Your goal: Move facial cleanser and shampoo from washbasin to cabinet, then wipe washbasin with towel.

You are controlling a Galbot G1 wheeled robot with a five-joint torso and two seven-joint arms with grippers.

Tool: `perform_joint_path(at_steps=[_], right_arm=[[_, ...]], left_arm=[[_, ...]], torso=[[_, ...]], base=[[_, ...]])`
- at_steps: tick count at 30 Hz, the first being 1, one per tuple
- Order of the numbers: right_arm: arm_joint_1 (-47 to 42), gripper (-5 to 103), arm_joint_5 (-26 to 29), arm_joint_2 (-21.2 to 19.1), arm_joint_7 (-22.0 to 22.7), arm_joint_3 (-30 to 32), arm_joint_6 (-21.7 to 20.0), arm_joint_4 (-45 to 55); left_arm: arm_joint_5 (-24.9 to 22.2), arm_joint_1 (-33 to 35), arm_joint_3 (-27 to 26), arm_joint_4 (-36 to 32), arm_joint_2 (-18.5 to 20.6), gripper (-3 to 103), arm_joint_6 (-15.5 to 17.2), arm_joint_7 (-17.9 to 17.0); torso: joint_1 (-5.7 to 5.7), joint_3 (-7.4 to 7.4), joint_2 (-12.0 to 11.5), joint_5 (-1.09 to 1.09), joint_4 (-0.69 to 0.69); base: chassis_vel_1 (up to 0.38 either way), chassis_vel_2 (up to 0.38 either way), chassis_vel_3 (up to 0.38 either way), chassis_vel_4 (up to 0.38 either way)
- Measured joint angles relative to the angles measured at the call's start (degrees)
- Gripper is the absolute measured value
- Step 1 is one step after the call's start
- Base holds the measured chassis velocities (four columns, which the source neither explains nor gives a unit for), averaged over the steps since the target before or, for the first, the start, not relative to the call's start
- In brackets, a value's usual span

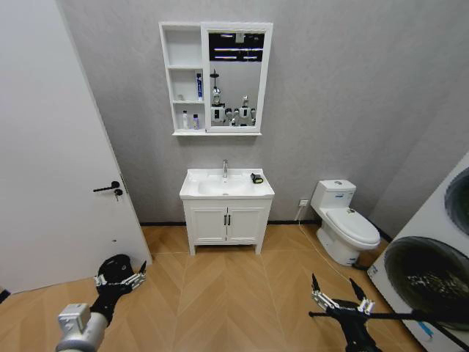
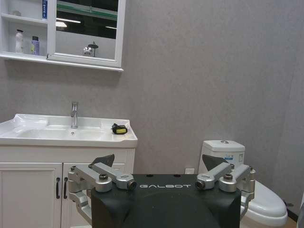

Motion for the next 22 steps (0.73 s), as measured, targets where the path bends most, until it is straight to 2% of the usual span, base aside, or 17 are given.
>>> perform_joint_path(at_steps=[22], right_arm=[[0.0, 100, 0.0, 0.0, 0.0, 0.0, 0.0, 0.0]], left_arm=[[0.0, 0.0, 0.0, 0.0, 0.0, 100, 0.0, 0.0]], torso=[[0.0, 0.0, 0.0, 0.0, 0.0]], base=[[0.0, 0.0, 0.0, 0.0]])
